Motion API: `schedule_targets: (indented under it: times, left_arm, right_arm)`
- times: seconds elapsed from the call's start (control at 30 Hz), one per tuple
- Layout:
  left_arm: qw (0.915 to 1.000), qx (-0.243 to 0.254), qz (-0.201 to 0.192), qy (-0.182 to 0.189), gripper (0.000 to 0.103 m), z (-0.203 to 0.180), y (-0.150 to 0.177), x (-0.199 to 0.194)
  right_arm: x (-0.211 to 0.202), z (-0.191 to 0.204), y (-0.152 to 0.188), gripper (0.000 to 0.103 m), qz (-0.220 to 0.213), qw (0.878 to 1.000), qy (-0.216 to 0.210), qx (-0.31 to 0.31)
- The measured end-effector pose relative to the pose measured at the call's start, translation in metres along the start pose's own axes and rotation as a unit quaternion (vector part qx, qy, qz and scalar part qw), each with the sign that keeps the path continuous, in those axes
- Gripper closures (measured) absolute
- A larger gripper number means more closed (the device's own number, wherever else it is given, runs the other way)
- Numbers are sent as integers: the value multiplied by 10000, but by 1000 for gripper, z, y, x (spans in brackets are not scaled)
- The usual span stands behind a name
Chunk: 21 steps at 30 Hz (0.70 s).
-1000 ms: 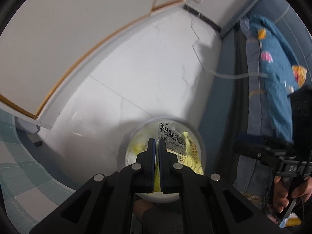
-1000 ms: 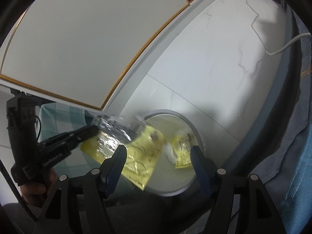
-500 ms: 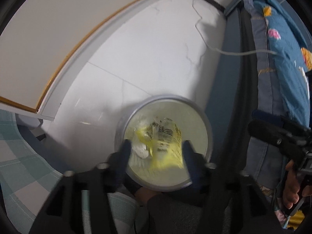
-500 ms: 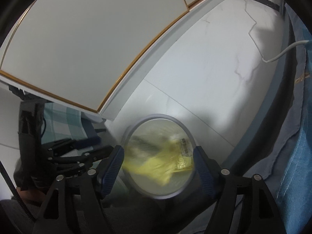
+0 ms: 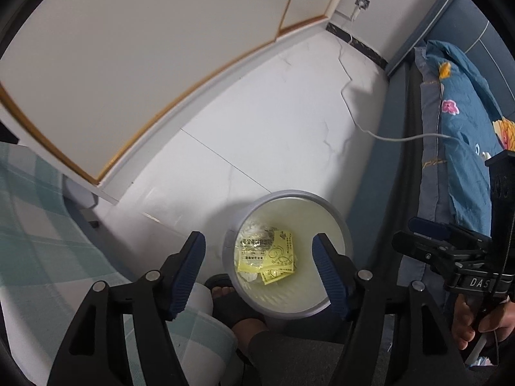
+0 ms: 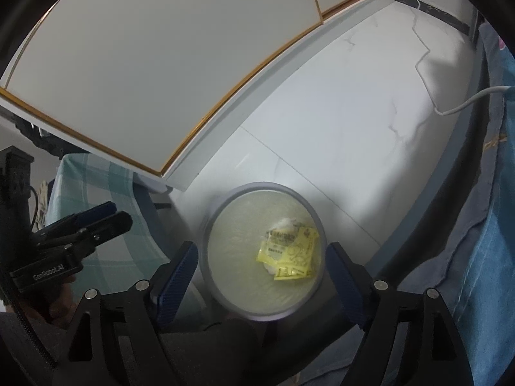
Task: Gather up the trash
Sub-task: 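Move both open tools back over the brown packets on the table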
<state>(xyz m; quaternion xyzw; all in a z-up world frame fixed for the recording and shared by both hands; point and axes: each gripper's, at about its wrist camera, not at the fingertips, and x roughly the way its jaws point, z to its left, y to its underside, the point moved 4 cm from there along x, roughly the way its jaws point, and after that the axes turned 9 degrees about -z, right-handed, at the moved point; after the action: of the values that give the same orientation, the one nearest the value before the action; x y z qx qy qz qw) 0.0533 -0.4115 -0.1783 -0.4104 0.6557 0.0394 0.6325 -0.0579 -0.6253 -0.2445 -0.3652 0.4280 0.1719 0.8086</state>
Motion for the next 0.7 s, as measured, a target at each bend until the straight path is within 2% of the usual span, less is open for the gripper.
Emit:
schedule_targets:
  times: [0.23,0.37,0.53,0.7]
  left_arm:
    - [9991,91,-321,-277,37,0,-3,-22]
    - [9965,-115,-587,-578,37,11,-6,-39]
    - [9932,-345,-864,-704,37,22,-2,-59]
    - [9824,-667,-1421,-1008,37,37,0,-95]
  right_arm:
    - [-25,16,-3,20,-240,9995,-52,-198]
    - [-42,28,-5,20,-397,9988,-184,-216]
    - [-59,49,-9,20,-580,9971,-291,-406]
    - [-88,86,-16,20,-1038,9896,-514,-847]
